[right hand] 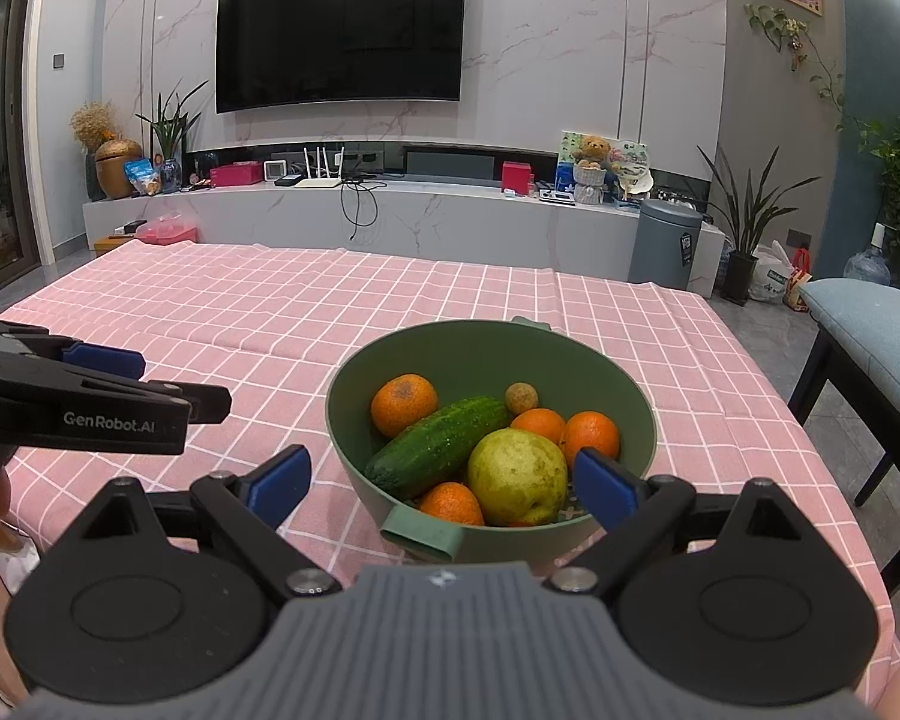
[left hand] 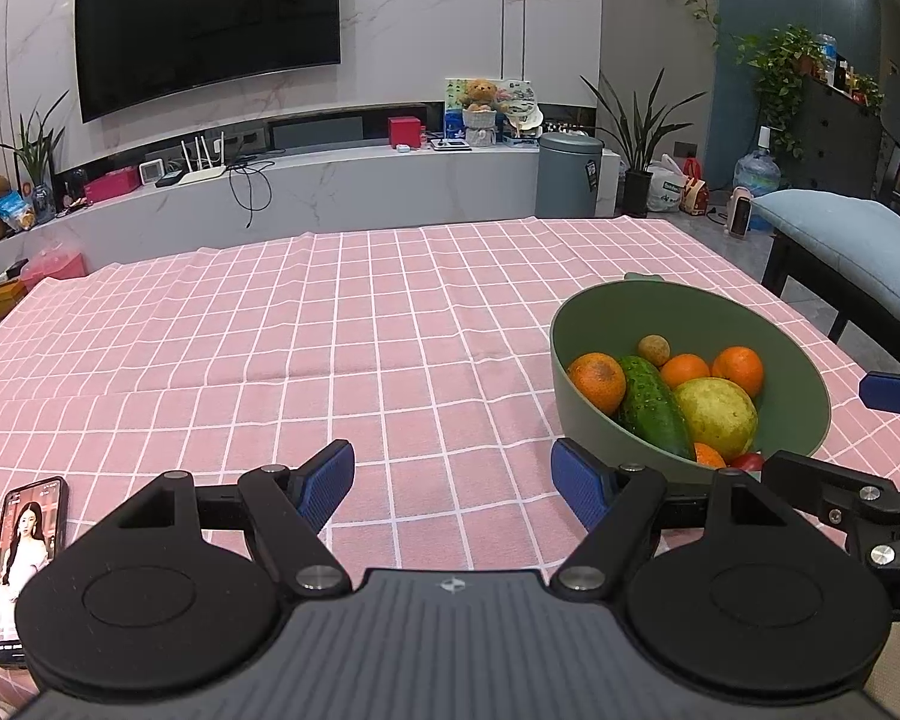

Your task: Organize fruits

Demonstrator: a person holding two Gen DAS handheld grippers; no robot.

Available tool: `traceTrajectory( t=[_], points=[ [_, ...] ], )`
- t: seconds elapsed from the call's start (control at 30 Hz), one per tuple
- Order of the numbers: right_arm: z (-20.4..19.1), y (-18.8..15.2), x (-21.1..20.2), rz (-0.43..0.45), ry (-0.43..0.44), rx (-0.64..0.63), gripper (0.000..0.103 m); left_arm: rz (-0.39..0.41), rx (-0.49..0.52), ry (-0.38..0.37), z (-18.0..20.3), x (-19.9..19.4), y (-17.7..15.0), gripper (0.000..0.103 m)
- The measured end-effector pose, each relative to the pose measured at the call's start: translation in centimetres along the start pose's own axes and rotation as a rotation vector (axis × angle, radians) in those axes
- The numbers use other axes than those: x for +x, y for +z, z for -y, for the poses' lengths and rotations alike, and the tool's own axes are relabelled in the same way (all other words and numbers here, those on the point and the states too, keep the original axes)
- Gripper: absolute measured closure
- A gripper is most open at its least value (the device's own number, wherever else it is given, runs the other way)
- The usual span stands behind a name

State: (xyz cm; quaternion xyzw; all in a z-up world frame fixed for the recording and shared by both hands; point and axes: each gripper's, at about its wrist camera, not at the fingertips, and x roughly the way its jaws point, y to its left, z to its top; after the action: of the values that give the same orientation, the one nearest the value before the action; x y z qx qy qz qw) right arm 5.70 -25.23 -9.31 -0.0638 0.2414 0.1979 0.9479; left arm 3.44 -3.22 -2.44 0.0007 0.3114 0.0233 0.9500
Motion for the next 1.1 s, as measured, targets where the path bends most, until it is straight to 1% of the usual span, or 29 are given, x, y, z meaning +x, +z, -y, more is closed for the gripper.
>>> traceTrajectory(
  t=[1.1],
  points=[
    [0.08,0.01,-0.01,-0.001,0.000,-0.001,0.013,-0.014,-0.002,0.006,-0.28,0.03,-0.31,0.015]
  ],
)
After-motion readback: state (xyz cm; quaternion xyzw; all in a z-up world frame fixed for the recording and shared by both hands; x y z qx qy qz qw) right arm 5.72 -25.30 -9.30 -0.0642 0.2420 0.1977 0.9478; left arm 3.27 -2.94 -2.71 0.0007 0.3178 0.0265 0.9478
